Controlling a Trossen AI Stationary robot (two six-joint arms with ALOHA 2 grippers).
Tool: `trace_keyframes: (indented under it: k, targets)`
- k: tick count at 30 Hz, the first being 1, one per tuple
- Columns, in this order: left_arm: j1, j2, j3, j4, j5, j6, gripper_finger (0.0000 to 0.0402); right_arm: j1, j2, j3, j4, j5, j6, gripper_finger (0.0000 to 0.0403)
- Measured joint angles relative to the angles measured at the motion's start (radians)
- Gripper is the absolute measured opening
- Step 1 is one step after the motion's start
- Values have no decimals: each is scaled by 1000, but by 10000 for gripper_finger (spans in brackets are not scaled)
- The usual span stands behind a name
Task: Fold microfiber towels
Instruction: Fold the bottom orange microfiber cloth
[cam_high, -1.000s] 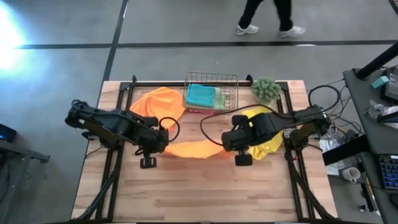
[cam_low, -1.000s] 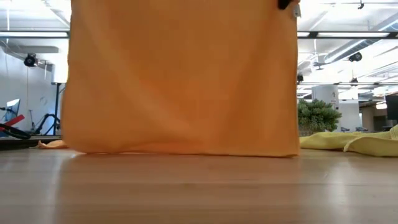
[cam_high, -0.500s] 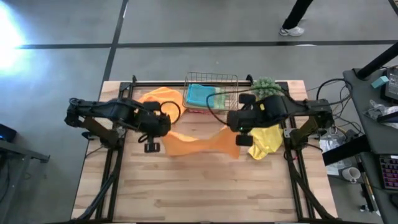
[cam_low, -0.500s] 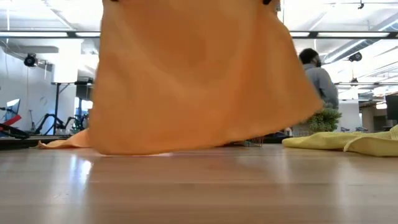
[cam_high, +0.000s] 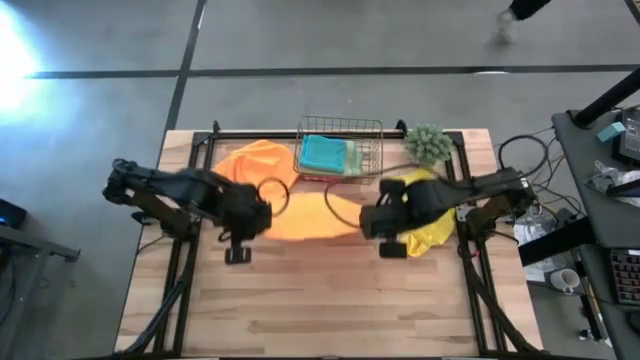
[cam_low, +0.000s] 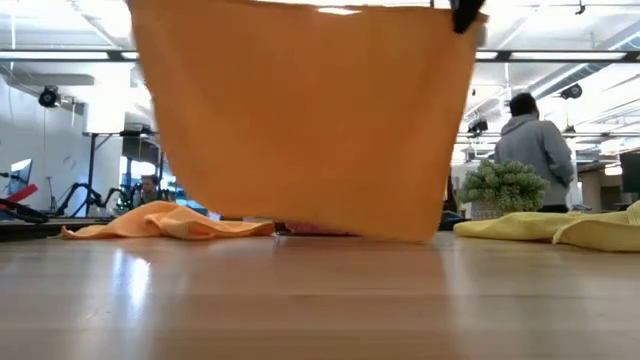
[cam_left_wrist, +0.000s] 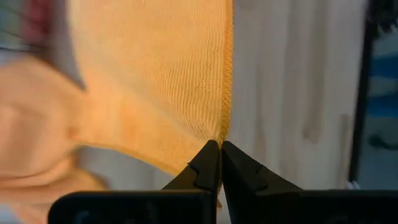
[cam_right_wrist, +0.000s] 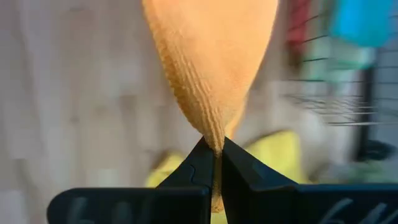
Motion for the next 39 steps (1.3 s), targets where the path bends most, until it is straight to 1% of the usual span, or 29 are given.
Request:
trace_keyframes:
  k: [4,7,9,13,18,22,24,29,35,39]
  targets:
    - [-68,3,-115,81,91,-43,0,58,9,-97,107,-80,69,8]
    - [-103,3,-207,165,192,-84,0,86,9,-167,246,-159,110,8]
    - [-129,3,-259,209,235,-109,0,104,9,-203,335,-209,147,8]
    - [-172,3,-332,287,279,-172,0,142,9,-251,445,-268,237,8]
    - [-216,3,-376,388,317,-254,0,188,9,-287,520,-346,344,8]
    - [-240,8,-388,468,351,-308,0,223,16,-306,549,-355,414,8]
    - [-255,10,-390,486,369,-322,0,239,30,-306,553,-355,452,8]
    - [-279,14,-407,503,373,-350,0,274,82,-307,556,-355,548,8]
    - [-277,15,-476,499,371,-373,0,274,128,-307,552,-341,573,8]
    - [-268,15,-530,498,367,-373,0,241,133,-308,534,-290,567,8]
